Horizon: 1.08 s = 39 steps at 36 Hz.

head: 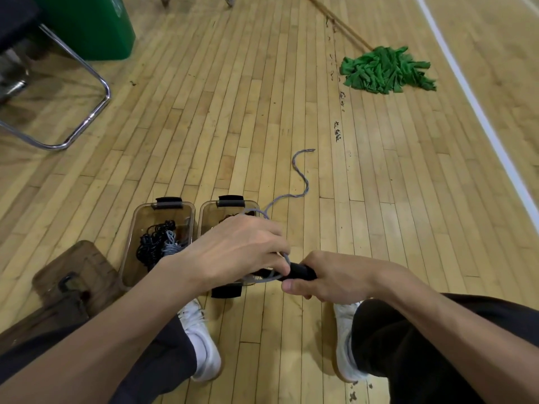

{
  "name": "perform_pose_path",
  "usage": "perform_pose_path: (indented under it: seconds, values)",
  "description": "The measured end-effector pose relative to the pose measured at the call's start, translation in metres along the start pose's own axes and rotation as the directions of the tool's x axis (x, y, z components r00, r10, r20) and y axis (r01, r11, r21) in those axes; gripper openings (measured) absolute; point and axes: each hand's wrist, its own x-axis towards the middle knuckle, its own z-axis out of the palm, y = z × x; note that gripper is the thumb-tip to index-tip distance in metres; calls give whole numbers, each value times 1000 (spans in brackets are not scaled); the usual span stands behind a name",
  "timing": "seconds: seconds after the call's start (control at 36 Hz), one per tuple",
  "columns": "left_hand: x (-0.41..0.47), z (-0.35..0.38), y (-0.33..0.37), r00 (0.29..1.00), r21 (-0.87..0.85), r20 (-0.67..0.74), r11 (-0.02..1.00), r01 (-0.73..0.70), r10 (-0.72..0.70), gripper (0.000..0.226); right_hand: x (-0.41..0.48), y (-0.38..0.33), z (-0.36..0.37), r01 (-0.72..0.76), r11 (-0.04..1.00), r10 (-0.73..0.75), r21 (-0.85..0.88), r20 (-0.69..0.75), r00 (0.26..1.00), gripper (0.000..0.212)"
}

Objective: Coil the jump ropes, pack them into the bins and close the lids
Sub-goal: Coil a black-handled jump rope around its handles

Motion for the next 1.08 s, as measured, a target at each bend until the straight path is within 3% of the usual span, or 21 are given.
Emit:
perform_pose_path:
  seconds: [0.25,0.44,0.61,0.83,0.94,1.08]
  values:
    - [4,-3,0,984,-234,146,963,131,-98,18,-4,1,4,25,999,-26,-28,-42,999,66]
    - [4,-5,-2,971,-457,141,858,235,-191,11,-8,-5,0,30,999,-31,-12,-61,998,73]
    - [5,-11,-2,966,-530,112,808,258,-235,9,-13,-8,-2,52,999,-51,16,-82,995,70]
    - [5,-25,-4,955,-563,181,771,298,-237,33,-20,-13,-3,94,994,-90,54,-71,993,61]
    - [5,-26,-9,951,-690,272,659,299,-147,43,-27,-17,0,142,982,-139,128,-30,990,54]
    - [8,-20,-11,950,-800,299,518,302,-92,79,-34,-17,-4,217,931,-220,292,-24,975,57]
